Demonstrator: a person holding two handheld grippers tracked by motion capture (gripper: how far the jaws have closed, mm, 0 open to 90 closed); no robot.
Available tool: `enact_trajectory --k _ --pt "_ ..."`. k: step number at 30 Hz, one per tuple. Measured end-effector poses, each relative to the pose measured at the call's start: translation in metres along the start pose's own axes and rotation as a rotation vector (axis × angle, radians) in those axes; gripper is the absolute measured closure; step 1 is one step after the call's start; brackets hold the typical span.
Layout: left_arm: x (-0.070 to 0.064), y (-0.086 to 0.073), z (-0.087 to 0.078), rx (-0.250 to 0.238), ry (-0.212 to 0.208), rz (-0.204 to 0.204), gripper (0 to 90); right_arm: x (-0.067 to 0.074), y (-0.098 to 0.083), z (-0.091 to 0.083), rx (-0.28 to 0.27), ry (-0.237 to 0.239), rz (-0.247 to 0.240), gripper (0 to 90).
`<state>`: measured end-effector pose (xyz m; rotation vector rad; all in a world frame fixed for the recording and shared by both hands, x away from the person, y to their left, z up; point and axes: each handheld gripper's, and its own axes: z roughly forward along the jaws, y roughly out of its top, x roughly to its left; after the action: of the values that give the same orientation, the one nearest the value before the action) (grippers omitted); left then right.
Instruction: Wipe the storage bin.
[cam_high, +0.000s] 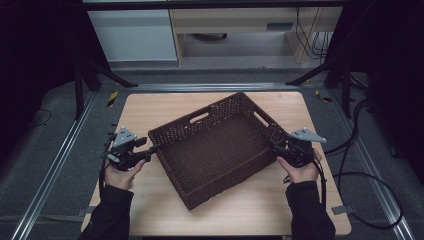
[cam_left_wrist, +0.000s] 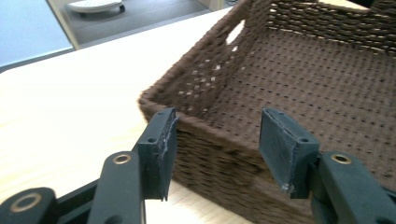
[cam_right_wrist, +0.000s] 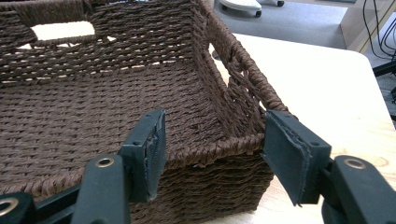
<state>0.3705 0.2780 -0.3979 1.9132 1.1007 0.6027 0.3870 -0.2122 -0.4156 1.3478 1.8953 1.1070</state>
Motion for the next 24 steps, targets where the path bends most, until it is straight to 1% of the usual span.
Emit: enact_trajectory --k 3,5,6,7,9,10,11,12,14,15,20,22,24 --pt "0.006 0.001 0.005 0.002 0.015 0.010 44.8 -0.001 0.001 0.002 -0.003 -0.003 -0.006 39.5" --pt "0.011 0.003 0.009 0.002 0.021 0.009 44.2 -0.001 0.001 0.003 -0.004 -0.003 -0.005 39.5" --pt "0.011 0.003 0.009 0.002 0.021 0.009 44.0 -0.001 0.001 0.003 -0.004 -0.003 -0.005 39.5" --pt "0.013 0.003 0.013 0.006 0.025 0.007 44.0 -0.001 0.001 0.004 -0.006 -0.003 -0.005 39.5" --pt "0.015 0.003 0.022 0.029 0.023 0.013 43.6 -0.001 0.002 0.004 -0.008 -0.003 -0.007 38.8" --pt "0.015 0.002 0.025 0.030 0.011 0.011 43.6 -0.001 0.002 0.003 -0.010 -0.002 -0.010 38.1" --pt "0.014 0.002 0.026 0.030 0.010 0.012 44.1 0.000 0.003 0.002 -0.009 -0.004 -0.010 36.5" --pt "0.014 0.002 0.025 0.032 0.011 0.013 44.1 0.001 0.003 0.000 -0.009 0.000 -0.012 35.0" --pt "0.012 0.001 0.023 0.037 -0.001 0.002 45.5 0.002 0.003 -0.003 -0.018 0.013 -0.008 33.7" --pt "0.011 0.000 0.022 0.034 0.000 -0.001 46.9 0.004 0.003 -0.004 -0.021 0.020 -0.006 32.7" --pt "0.003 -0.004 0.013 0.034 0.011 0.021 46.6 0.012 0.004 -0.001 -0.020 0.062 0.003 30.5" --pt "0.002 -0.004 0.011 0.034 0.008 0.023 46.6 0.014 0.004 0.001 -0.017 0.064 0.000 30.6" --pt "0.003 -0.003 0.008 0.035 0.000 0.029 47.0 0.017 0.003 0.005 0.000 0.054 -0.019 32.5"
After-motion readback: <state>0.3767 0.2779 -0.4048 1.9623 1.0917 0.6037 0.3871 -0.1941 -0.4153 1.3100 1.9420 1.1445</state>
